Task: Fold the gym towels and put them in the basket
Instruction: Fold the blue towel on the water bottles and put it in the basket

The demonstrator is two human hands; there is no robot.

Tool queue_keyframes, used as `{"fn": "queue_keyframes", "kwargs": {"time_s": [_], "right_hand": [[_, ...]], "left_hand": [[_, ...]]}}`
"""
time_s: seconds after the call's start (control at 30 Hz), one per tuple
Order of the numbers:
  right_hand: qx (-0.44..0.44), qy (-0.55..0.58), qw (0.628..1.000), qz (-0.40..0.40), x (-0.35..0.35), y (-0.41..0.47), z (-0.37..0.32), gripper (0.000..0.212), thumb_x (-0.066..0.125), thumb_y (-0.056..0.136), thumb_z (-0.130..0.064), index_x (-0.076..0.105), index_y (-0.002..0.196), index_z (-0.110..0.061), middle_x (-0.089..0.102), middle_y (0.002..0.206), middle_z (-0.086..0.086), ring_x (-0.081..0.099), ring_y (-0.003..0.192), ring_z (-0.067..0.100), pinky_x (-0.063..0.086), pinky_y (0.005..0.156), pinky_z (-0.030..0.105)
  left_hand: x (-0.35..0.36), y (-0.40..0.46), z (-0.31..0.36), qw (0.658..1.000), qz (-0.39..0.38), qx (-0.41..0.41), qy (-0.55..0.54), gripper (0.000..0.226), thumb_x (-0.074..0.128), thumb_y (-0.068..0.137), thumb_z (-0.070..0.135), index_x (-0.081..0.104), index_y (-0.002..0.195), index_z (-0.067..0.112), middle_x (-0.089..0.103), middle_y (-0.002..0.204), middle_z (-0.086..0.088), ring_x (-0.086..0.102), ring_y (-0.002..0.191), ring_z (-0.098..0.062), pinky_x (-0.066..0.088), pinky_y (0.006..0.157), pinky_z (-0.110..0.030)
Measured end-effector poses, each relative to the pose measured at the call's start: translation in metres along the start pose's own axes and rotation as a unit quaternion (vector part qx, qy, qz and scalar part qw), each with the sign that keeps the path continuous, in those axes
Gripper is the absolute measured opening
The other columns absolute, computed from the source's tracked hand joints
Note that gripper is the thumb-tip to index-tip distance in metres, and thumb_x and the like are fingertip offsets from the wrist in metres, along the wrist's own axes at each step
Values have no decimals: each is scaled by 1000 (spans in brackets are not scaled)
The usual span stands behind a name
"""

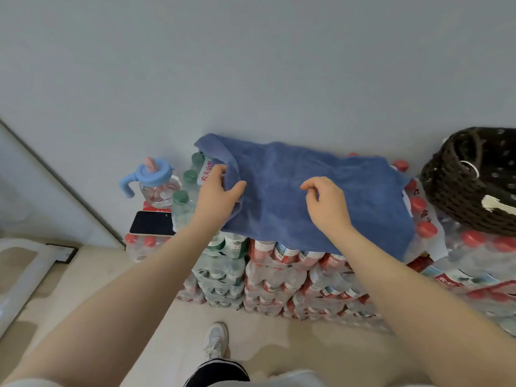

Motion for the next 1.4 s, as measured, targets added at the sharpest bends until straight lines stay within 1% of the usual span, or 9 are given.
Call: {"fn": "queue_keyframes", "kwargs": {"time_s": [0.17, 0.3, 0.47, 0.57, 0.7, 0.87, 0.93, 1.13, 1.4], "right_hand": [[122, 20, 983, 135, -75, -39, 77, 24, 43, 93, -6, 56, 114, -9, 53, 120, 5, 52, 107, 19, 44, 92, 33], [258, 49, 933, 247, -123, -76, 145, 19, 43, 91, -4, 53, 108, -8, 45, 102, 5, 44, 92, 19, 39, 83, 31], [411, 168, 893, 66, -78, -108, 200, 27, 45, 95, -24, 50, 115, -7, 51, 102, 9, 49, 91, 24, 38, 72, 30], [461, 258, 849, 25, -53, -114, 197, 49, 44, 96, -30, 35, 138, -7, 49, 130, 6, 47, 120, 30, 39, 95, 36], [529, 307, 790, 37, -37, -118, 194, 61, 50, 92, -35, 26, 143, -12, 42, 141, 10, 43, 126, 32, 37, 105, 44], [467, 521, 691, 181, -53, -121, 187, 42, 56, 89, -6, 44, 130, -7, 56, 118, 10, 57, 102, 25, 49, 84, 34], [415, 491, 721, 257, -79, -123, 178, 42, 58, 87, -6, 45, 127, -10, 56, 116, 6, 57, 101, 23, 48, 85, 34], [118, 83, 962, 233, -132, -96, 89, 20, 47, 95, -16, 61, 107, -10, 51, 103, 0, 47, 89, 10, 34, 74, 8], [-16, 41, 995, 90, -77, -95, 35, 49, 45, 89, 2, 40, 135, -15, 52, 123, -4, 47, 105, 8, 41, 83, 20]], "left_hand": [[85, -23, 30, 990, -87, 77, 81, 16, 61, 85, 20, 49, 94, 13, 52, 71, 12, 49, 65, -1, 39, 56, -5], [148, -45, 40, 979, -155, 81, 107, 24, 58, 86, 17, 41, 69, 17, 46, 63, 7, 43, 58, -7, 36, 49, -12], [184, -62, 38, 977, -171, 58, 115, 19, 54, 88, 18, 40, 76, 17, 48, 64, 3, 43, 58, -9, 30, 49, -19], [189, -69, 34, 973, -190, 56, 117, 6, 48, 92, 16, 43, 88, 15, 60, 78, -10, 55, 69, -23, 38, 55, -24], [186, -72, 26, 971, -190, 53, 132, 28, 45, 91, 10, 37, 69, 25, 58, 71, -7, 59, 74, -31, 42, 59, -30], [184, -74, 26, 970, -178, 59, 152, 22, 50, 89, 13, 44, 69, 19, 55, 66, -1, 48, 62, -14, 35, 53, -16], [186, -75, 30, 971, -175, 72, 147, 10, 50, 90, 13, 52, 80, 12, 61, 76, -5, 53, 71, -19, 36, 60, -20], [186, -82, 46, 986, -140, 72, 60, 14, 49, 92, 17, 62, 93, 13, 63, 82, 4, 52, 73, -10, 37, 60, -13], [186, -91, 48, 981, -179, 70, -15, 12, 49, 92, 15, 60, 92, 19, 61, 75, 11, 55, 68, -3, 42, 63, -12]]}}
Point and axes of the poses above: each hand's wrist, its own y-axis towards the middle knuckle, its own x-axis out of the palm, z = x × y, the point moved 8 cm from there along y, towards the middle knuckle
